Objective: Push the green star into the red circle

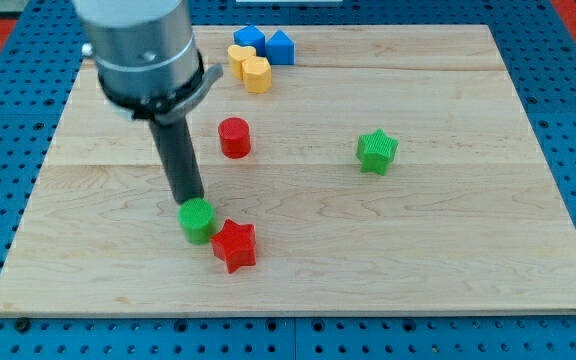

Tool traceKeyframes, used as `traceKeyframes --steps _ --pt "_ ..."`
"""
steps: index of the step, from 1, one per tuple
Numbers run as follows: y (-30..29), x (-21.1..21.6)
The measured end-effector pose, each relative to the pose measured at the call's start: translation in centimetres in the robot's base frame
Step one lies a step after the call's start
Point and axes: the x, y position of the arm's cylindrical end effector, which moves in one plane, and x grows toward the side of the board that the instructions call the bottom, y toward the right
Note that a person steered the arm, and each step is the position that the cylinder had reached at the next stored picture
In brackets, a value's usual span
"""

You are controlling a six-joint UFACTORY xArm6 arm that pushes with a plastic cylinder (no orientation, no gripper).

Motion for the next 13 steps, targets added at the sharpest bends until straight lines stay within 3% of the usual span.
traceKeyframes --steps 1,2,3,4,5,7,8,9,10,12,13 --pt "0.2 2.4" --pt "-5.2 2.8" --pt "-2.9 5.9" --pt "2.6 5.9" --pt "3.4 6.3" --pt "-5.6 -0.4" --pt "-6.6 -5.7" --pt "-4.0 -9.9" --pt "1.3 -11.3" --pt "8.5 -8.1" --pt "10.8 -10.7"
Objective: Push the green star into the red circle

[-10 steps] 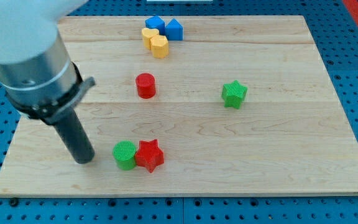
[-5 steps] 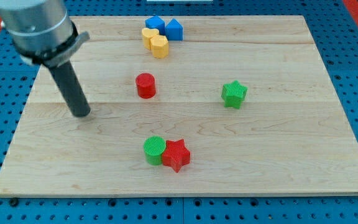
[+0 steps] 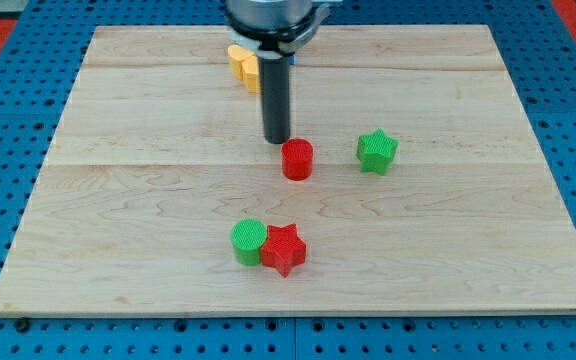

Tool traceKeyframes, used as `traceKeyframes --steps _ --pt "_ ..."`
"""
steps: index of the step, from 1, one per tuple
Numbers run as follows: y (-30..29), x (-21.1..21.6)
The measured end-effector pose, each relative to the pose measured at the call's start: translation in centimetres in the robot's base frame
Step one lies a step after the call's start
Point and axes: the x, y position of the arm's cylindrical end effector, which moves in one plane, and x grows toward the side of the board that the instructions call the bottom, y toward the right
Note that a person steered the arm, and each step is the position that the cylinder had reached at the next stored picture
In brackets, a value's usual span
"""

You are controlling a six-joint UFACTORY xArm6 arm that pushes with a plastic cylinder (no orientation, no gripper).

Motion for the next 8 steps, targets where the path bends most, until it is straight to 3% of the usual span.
traceKeyframes --steps 1,2,3,5,6,8 --pt "3.5 3.9" --pt "2.0 8.1" --pt "3.0 9.5" --pt "17.0 6.9" --pt "18.2 2.3" --pt "6.3 2.7"
